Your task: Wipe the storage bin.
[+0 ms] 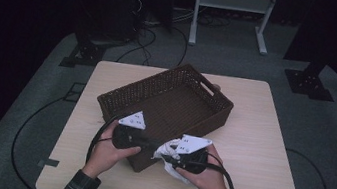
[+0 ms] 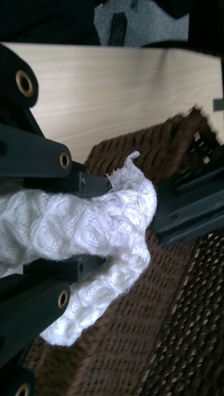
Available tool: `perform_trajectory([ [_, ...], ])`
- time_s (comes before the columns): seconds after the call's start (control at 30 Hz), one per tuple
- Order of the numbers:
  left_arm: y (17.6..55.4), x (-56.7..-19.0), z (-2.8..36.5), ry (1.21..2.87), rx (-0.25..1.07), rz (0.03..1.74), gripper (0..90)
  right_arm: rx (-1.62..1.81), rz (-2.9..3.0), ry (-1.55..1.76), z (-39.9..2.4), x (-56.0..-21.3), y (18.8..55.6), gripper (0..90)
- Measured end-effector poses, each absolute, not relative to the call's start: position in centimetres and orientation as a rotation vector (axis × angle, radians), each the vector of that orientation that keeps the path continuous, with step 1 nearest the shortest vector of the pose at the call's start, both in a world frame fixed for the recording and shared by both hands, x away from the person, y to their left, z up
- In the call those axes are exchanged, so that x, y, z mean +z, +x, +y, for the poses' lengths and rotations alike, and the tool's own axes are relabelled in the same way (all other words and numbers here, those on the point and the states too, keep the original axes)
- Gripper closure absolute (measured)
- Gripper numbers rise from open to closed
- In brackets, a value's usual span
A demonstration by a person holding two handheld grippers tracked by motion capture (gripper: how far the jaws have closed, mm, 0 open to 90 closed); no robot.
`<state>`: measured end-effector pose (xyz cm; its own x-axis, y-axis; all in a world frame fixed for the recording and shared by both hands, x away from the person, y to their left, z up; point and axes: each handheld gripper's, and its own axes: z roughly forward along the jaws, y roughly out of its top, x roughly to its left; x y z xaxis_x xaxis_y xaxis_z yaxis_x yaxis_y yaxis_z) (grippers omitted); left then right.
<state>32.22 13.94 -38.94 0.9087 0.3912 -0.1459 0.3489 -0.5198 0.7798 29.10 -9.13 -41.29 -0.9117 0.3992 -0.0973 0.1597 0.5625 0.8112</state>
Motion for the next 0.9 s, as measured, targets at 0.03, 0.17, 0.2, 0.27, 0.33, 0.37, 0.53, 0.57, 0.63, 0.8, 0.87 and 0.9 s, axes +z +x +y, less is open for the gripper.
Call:
perform_trajectory([
  [0.03, 32.2, -38.9, 13.9, 2.162, 0.059, 0.527, 81.7, 1.277, 2.527, 0.460, -9.1, -41.2, 29.0, 68.3],
  [0.17, 32.2, -39.0, 13.9, 2.162, 0.059, 0.528, 81.7, 1.280, 2.527, 0.439, -8.7, -41.1, 28.8, 68.4],
  [0.2, 32.2, -39.0, 13.9, 2.161, 0.059, 0.530, 81.7, 1.280, 2.528, 0.431, -8.6, -41.2, 28.9, 68.4],
  [0.27, 32.2, -39.0, 13.9, 2.161, 0.058, 0.531, 81.7, 1.263, 2.544, 0.429, -8.3, -41.7, 29.1, 68.5],
  [0.33, 32.2, -39.0, 14.0, 2.160, 0.059, 0.527, 81.7, 1.253, 2.559, 0.439, -8.0, -42.3, 29.2, 68.5],
  [0.37, 32.2, -39.0, 13.9, 2.161, 0.058, 0.527, 81.7, 1.240, 2.568, 0.440, -7.9, -42.6, 29.3, 68.5],
  [0.53, 32.2, -39.0, 13.9, 2.161, 0.055, 0.529, 81.6, 1.179, 2.606, 0.435, -7.0, -44.6, 29.8, 68.6],
  [0.57, 32.2, -39.0, 13.9, 2.160, 0.053, 0.529, 81.7, 1.164, 2.617, 0.434, -6.8, -44.9, 29.8, 68.6],
  [0.63, 32.2, -39.0, 13.9, 2.161, 0.053, 0.529, 81.7, 1.146, 2.633, 0.439, -6.6, -45.5, 29.9, 68.6],
  [0.8, 32.2, -39.0, 13.9, 2.162, 0.054, 0.528, 81.6, 1.113, 2.656, 0.436, -6.3, -46.6, 30.2, 68.6],
  [0.87, 32.2, -39.0, 13.9, 2.162, 0.054, 0.528, 81.6, 1.114, 2.659, 0.447, -6.3, -46.8, 30.2, 68.7],
  [0.9, 32.2, -39.0, 13.9, 2.162, 0.054, 0.528, 81.7, 1.117, 2.660, 0.447, -6.3, -46.9, 30.2, 68.7],
])
